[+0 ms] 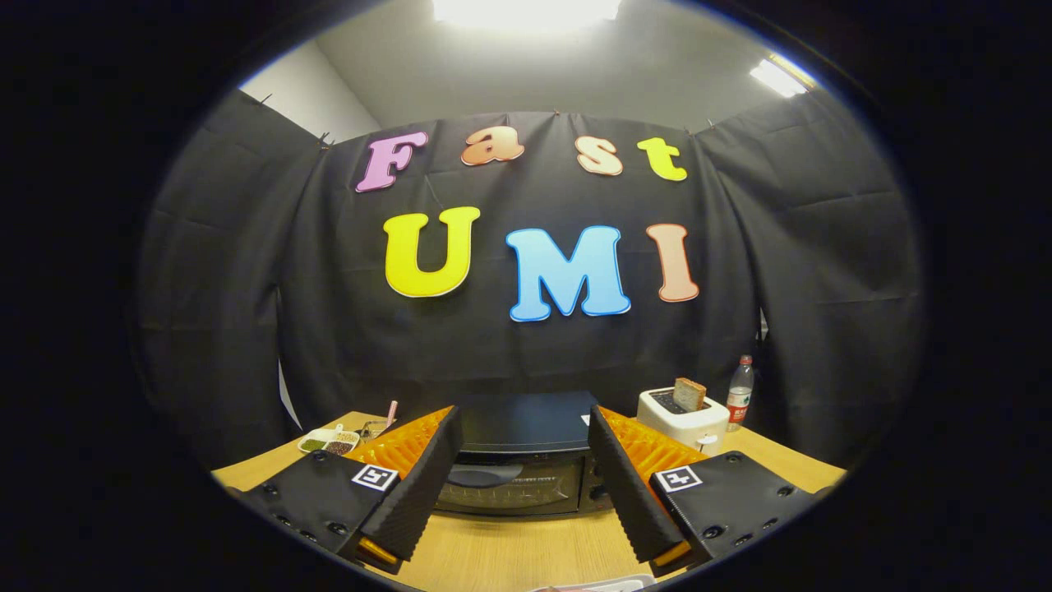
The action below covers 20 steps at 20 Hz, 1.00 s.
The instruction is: Open the toaster oven, put the food inside, and close the toaster oven door.
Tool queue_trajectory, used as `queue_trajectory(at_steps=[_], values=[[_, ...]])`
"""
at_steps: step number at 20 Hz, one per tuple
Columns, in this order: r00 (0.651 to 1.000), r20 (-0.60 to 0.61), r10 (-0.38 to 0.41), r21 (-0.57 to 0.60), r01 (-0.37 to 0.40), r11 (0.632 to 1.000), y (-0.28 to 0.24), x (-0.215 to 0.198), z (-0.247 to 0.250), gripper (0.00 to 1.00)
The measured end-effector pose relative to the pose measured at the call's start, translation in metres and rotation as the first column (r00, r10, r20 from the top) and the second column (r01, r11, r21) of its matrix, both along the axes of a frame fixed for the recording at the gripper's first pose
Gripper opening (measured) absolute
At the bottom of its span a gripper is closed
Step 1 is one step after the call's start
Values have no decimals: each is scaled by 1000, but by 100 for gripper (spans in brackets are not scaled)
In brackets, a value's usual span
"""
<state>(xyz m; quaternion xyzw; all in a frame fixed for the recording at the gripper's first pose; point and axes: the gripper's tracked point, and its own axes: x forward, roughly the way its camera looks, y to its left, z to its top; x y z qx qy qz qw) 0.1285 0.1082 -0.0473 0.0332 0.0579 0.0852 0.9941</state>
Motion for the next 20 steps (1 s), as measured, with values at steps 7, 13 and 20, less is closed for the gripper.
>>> queue_trajectory(at_steps=[7, 13, 20], values=[[995, -86, 49, 3, -49, 999, 33, 43, -41, 98], [982, -182, 60, -2, -62, 998, 55, 72, -84, 98], [975, -216, 45, -39, -54, 998, 64, 87, -113, 98]])
